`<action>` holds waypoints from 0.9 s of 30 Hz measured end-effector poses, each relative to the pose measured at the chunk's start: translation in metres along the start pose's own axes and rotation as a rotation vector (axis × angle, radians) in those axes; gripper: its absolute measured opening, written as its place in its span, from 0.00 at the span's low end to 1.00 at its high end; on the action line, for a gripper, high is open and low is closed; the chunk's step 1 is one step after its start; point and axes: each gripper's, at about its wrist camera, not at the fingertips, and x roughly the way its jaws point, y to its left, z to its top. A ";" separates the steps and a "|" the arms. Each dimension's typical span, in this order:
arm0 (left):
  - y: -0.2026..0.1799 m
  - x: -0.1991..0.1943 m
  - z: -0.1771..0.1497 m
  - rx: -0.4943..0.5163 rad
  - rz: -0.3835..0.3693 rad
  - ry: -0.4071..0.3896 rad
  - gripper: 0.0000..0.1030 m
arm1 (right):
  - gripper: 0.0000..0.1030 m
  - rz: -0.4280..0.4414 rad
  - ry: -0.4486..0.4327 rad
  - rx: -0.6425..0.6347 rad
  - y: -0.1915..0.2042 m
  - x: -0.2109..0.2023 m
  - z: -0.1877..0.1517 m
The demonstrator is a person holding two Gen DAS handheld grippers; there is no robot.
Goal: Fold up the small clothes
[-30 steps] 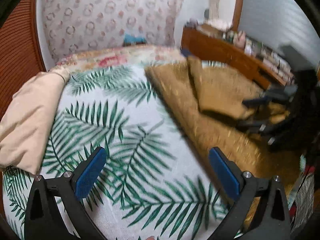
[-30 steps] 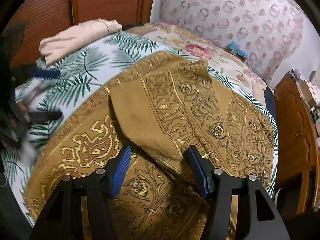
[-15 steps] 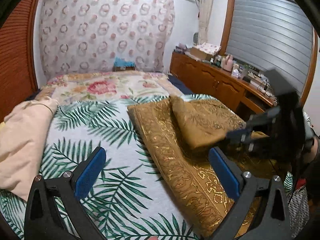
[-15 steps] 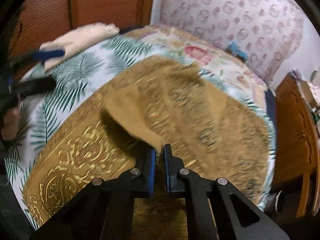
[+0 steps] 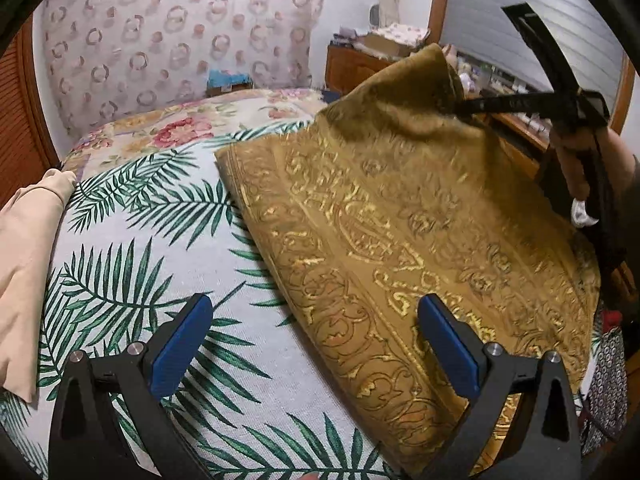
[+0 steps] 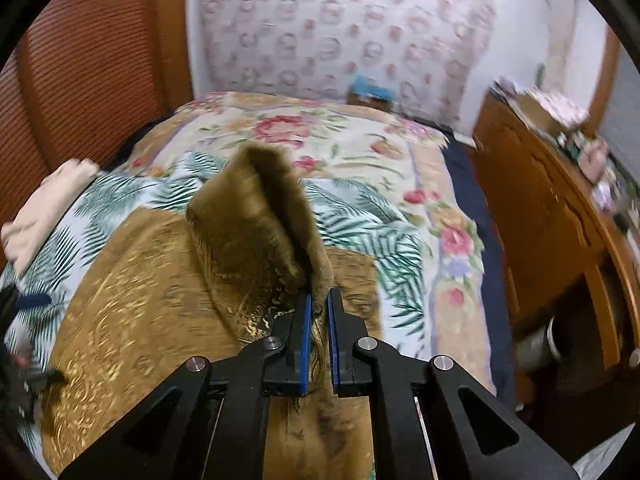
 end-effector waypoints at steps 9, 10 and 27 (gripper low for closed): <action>-0.009 0.015 -0.002 0.012 0.032 0.097 1.00 | 0.03 -0.010 0.040 0.076 -0.004 0.026 0.005; -0.008 0.016 -0.002 0.008 0.028 0.105 1.00 | 0.03 -0.007 0.040 0.084 -0.004 0.025 0.004; -0.004 0.013 -0.003 0.001 0.017 0.091 0.98 | 0.34 0.089 -0.033 0.071 0.007 -0.075 -0.097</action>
